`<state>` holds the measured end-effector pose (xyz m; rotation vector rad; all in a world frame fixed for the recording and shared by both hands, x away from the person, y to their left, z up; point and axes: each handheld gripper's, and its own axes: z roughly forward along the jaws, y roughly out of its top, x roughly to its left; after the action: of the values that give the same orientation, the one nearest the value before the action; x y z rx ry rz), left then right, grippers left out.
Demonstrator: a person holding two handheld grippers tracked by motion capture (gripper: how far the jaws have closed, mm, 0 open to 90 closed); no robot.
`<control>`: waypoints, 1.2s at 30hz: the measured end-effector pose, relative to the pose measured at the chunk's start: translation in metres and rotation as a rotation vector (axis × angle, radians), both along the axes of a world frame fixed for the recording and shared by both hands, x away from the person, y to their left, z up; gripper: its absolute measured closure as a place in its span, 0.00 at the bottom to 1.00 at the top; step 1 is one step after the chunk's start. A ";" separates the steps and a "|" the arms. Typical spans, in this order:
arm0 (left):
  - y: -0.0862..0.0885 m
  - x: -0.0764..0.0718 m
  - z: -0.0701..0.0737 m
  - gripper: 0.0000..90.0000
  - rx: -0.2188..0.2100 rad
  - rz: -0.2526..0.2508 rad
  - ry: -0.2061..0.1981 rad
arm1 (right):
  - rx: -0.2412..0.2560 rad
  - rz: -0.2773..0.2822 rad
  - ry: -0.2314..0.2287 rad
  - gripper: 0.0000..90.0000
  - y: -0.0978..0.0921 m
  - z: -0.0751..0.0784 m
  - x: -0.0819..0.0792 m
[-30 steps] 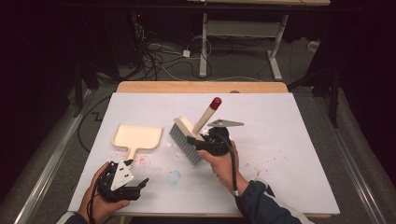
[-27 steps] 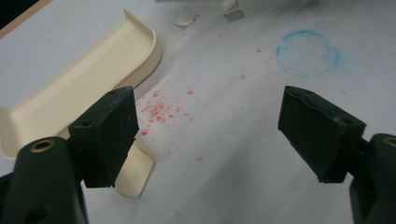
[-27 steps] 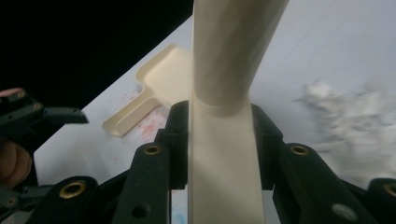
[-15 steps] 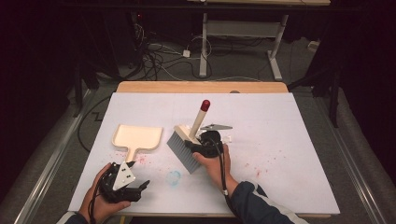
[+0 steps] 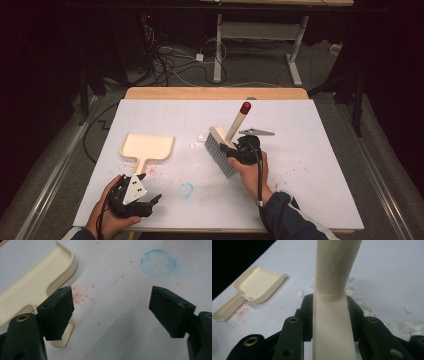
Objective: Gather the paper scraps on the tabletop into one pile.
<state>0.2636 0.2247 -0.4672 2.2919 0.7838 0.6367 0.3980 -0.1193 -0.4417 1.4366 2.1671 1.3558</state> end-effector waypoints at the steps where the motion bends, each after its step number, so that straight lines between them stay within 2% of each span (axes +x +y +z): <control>1: 0.000 0.000 0.000 0.22 0.000 0.000 0.000 | 0.005 0.006 -0.011 0.75 0.001 0.004 -0.001; 5: 0.000 0.001 -0.001 0.22 -0.004 0.001 0.004 | 0.045 0.041 -0.040 0.75 0.012 0.016 -0.005; 8: 0.000 0.001 -0.001 0.22 0.000 -0.003 0.006 | 0.051 0.077 -0.057 0.75 0.028 0.019 -0.005; 12: 0.000 0.001 -0.001 0.22 0.000 -0.006 0.006 | 0.034 0.124 -0.039 0.75 0.053 0.013 0.000; 16: 0.001 0.001 -0.001 0.22 -0.001 -0.007 0.010 | 0.010 0.125 -0.012 0.75 0.068 0.001 0.010; 19: 0.000 0.001 -0.001 0.22 -0.006 -0.009 0.011 | -0.034 0.095 -0.041 0.75 0.073 -0.006 0.018; 20: 0.000 0.001 -0.001 0.22 -0.007 -0.009 0.011 | -0.034 0.095 -0.041 0.75 0.073 -0.006 0.018; 22: 0.000 0.001 -0.001 0.22 -0.002 -0.015 0.016 | -0.031 0.048 -0.026 0.75 0.068 -0.010 0.027; 25: 0.000 0.001 -0.002 0.22 -0.002 -0.016 0.021 | -0.037 0.004 -0.021 0.75 0.058 -0.011 0.031; 28: -0.001 0.001 -0.002 0.22 0.000 -0.020 0.024 | -0.057 -0.044 -0.043 0.75 0.043 -0.008 0.030; 30: -0.002 0.001 -0.002 0.21 0.004 -0.022 0.024 | -0.056 -0.058 -0.039 0.75 0.037 -0.008 0.030; 32: -0.003 0.001 -0.003 0.21 0.010 -0.022 0.025 | -0.053 -0.102 -0.029 0.75 0.018 -0.008 0.027; 33: -0.003 0.001 -0.003 0.21 0.010 -0.022 0.025 | -0.053 -0.102 -0.029 0.75 0.018 -0.008 0.027; 35: -0.004 0.001 -0.003 0.21 0.014 -0.025 0.026 | -0.047 -0.131 -0.016 0.75 -0.001 -0.008 0.022; 36: -0.004 0.001 -0.003 0.21 0.018 -0.026 0.027 | -0.047 -0.131 -0.016 0.75 -0.001 -0.008 0.022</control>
<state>0.2645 0.2205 -0.4699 2.3272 0.7622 0.6048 0.4204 -0.1206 -0.4496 1.5153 2.0414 1.2582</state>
